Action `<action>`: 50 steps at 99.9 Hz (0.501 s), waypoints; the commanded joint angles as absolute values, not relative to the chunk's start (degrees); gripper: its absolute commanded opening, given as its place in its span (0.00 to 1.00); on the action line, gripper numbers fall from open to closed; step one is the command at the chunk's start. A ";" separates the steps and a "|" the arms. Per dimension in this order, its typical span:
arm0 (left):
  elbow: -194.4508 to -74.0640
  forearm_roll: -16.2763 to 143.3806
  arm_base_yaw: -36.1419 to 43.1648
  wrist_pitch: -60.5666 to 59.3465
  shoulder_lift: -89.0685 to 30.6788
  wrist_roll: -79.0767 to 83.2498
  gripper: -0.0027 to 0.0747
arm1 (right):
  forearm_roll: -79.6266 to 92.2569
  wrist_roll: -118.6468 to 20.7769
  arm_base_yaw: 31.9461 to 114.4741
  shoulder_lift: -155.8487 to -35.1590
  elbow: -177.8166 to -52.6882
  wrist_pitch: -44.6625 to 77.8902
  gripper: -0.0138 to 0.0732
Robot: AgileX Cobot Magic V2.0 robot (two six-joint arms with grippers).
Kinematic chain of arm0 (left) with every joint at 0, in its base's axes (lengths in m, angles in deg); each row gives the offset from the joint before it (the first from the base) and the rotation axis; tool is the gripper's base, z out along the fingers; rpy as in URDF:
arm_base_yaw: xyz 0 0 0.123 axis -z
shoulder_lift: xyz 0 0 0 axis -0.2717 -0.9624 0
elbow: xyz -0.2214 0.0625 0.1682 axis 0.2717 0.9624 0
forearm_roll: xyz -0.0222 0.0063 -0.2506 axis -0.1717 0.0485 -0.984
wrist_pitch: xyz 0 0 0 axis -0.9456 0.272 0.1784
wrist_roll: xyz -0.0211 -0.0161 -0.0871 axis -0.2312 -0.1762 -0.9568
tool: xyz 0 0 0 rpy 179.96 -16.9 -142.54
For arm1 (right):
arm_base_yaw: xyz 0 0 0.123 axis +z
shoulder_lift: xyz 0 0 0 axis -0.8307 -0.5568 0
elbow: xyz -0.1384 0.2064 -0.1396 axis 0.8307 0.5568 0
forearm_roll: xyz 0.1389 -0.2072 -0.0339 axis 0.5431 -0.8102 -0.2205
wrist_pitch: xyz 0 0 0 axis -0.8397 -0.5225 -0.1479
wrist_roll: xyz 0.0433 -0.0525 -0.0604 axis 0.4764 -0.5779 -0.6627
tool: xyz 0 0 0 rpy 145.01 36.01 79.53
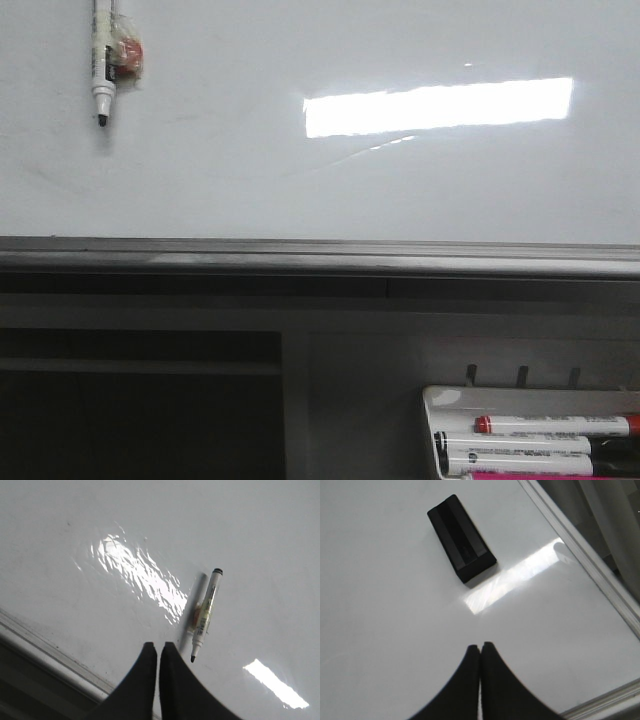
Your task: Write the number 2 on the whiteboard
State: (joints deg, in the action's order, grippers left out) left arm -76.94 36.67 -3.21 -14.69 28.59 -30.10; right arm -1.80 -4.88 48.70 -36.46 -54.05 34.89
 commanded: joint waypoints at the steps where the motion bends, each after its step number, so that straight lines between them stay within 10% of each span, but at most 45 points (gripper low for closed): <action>1: -79.02 39.20 -3.06 -17.63 29.85 -30.43 0.01 | -1.06 -3.76 48.43 -35.54 -55.16 38.13 0.09; 25: -95.76 67.86 -3.06 -0.68 15.42 -30.43 0.05 | -3.21 -8.35 51.10 -43.20 -68.91 18.77 0.15; 50: -112.76 72.73 -3.06 7.98 -10.62 -30.43 0.62 | -2.80 -15.96 59.26 -57.66 -79.91 13.43 0.55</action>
